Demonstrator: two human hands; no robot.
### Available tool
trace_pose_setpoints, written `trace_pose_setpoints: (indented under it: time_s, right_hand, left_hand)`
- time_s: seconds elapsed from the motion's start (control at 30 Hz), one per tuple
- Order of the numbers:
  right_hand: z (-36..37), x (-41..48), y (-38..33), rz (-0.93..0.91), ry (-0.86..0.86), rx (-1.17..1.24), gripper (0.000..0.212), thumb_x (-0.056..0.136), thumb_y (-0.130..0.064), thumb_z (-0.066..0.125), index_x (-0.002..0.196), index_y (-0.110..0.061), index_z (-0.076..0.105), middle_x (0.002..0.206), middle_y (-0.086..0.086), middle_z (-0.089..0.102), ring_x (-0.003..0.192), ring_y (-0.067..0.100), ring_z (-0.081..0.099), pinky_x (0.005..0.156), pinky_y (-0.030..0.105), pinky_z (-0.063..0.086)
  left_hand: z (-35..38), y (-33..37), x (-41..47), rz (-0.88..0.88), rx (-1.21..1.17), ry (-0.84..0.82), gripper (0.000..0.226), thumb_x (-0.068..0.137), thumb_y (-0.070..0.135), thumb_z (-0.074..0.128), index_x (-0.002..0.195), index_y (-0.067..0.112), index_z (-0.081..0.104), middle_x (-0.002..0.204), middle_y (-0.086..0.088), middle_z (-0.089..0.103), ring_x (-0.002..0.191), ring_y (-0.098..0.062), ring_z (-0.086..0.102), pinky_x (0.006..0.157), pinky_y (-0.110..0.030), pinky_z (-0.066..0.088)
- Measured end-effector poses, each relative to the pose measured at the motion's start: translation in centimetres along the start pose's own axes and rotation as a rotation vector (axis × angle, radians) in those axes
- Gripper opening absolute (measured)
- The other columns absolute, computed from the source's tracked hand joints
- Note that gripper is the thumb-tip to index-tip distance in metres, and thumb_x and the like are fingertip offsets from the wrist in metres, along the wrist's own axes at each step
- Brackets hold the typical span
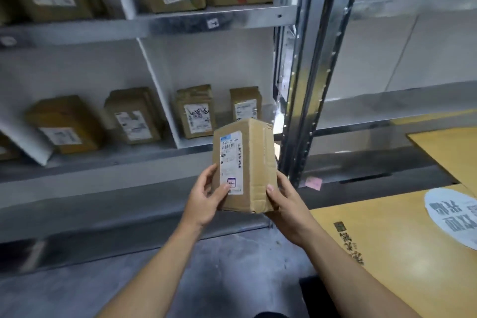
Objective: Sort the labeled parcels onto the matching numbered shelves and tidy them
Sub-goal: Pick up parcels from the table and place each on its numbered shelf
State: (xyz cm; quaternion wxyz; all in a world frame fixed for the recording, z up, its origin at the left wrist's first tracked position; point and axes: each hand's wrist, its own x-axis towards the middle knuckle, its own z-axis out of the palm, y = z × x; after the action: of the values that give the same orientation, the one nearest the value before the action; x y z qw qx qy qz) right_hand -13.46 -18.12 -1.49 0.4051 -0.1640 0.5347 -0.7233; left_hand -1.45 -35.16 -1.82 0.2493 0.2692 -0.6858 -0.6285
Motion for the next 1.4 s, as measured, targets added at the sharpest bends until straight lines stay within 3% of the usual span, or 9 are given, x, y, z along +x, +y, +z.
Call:
trace_pose_setpoints:
  time_s: [0.13,0.23,0.4,0.57,0.7,0.9,1.07,1.2,1.4]
  right_hand:
    - [6.5,0.1,1.9,-0.108,0.018,-0.245,0.050,0.100,-0.024,0.061,0.138,-0.052,0.043,0.130,-0.002,0.059,0.117,0.019,0.063,0.086,0.036,0.059]
    - [12.4,-0.1,3.4,-0.213,0.004,-0.440,0.043,0.102,-0.024,0.056,0.129,-0.056,0.047,0.132,-0.007,0.054,0.109,0.011,0.062,0.072,0.021,0.054]
    - [21.9,-0.9,6.9,-0.161,-0.178,-0.556,0.044,0.097,-0.043,0.061,0.138,-0.051,0.046,0.136,-0.020,0.053,0.115,0.004,0.059,0.081,0.020,0.052]
    - [32.0,-1.4,10.4,-0.120,-0.370,-0.595,0.073,0.091,-0.037,0.072,0.152,-0.043,0.032,0.144,-0.019,0.043,0.121,0.012,0.055,0.099,0.040,0.055]
    - [38.7,-1.7,12.7,-0.141,-0.469,-0.582,0.074,0.089,-0.035,0.075,0.150,-0.044,0.035,0.144,-0.013,0.046,0.115,0.003,0.055,0.100,0.045,0.055]
    - [46.5,-1.9,14.8,-0.207,-0.589,-0.531,0.069,0.082,-0.045,0.077,0.142,-0.047,0.045,0.137,-0.015,0.053,0.127,0.016,0.054,0.091,0.035,0.058]
    - [52.8,-0.9,16.1,-0.229,-0.653,-0.462,0.071,0.080,-0.050,0.078,0.144,-0.045,0.048,0.142,-0.012,0.057,0.131,0.014,0.054,0.107,0.050,0.048]
    - [58.2,0.3,16.8,-0.239,-0.696,-0.398,0.068,0.090,-0.025,0.074,0.151,-0.031,0.044,0.139,-0.016,0.058,0.127,0.007,0.056,0.108,0.040,0.049]
    - [67.2,3.4,17.4,-0.274,-0.740,-0.327,0.065,0.092,-0.021,0.071,0.150,-0.033,0.045,0.125,-0.027,0.058,0.116,-0.002,0.057,0.083,0.014,0.053]
  left_hand:
    - [-7.8,-0.6,-2.9,0.000,0.052,0.123,0.060,0.080,0.029,0.078,0.133,0.031,0.050,0.131,0.004,0.059,0.117,-0.013,0.059,0.096,-0.032,0.050]
    - [-13.5,-0.9,-5.8,0.022,0.144,0.230,0.056,0.085,0.020,0.074,0.134,0.031,0.049,0.127,0.008,0.059,0.115,-0.009,0.057,0.087,-0.016,0.047]
    - [-22.9,-1.2,-10.4,0.071,0.215,0.409,0.056,0.085,0.013,0.074,0.133,0.029,0.050,0.124,0.007,0.060,0.108,0.000,0.058,0.077,-0.004,0.045]
    - [-32.2,-1.5,-15.6,0.100,0.293,0.583,0.055,0.085,0.019,0.074,0.132,0.033,0.050,0.129,0.007,0.058,0.109,-0.001,0.058,0.083,-0.015,0.052]
    - [-38.1,-1.4,-19.2,0.101,0.308,0.708,0.054,0.086,0.020,0.073,0.133,0.032,0.050,0.131,0.004,0.057,0.114,-0.006,0.058,0.092,-0.027,0.053]
    - [-44.5,0.3,-23.5,0.112,0.409,0.837,0.051,0.087,0.023,0.069,0.132,0.036,0.049,0.121,0.024,0.046,0.110,0.007,0.052,0.099,-0.030,0.049]
    - [-50.7,1.6,-26.7,0.044,0.559,0.965,0.050,0.090,0.026,0.066,0.137,0.023,0.051,0.127,0.007,0.049,0.113,-0.006,0.051,0.100,-0.032,0.045]
    - [-56.5,3.3,-27.8,-0.038,0.780,0.954,0.050,0.091,0.023,0.066,0.138,0.019,0.050,0.131,0.000,0.051,0.119,-0.012,0.048,0.097,-0.022,0.033]
    - [-67.4,5.3,-26.6,-0.259,1.163,0.824,0.057,0.088,0.039,0.061,0.141,0.025,0.044,0.138,-0.003,0.050,0.127,-0.027,0.046,0.105,-0.045,0.039]
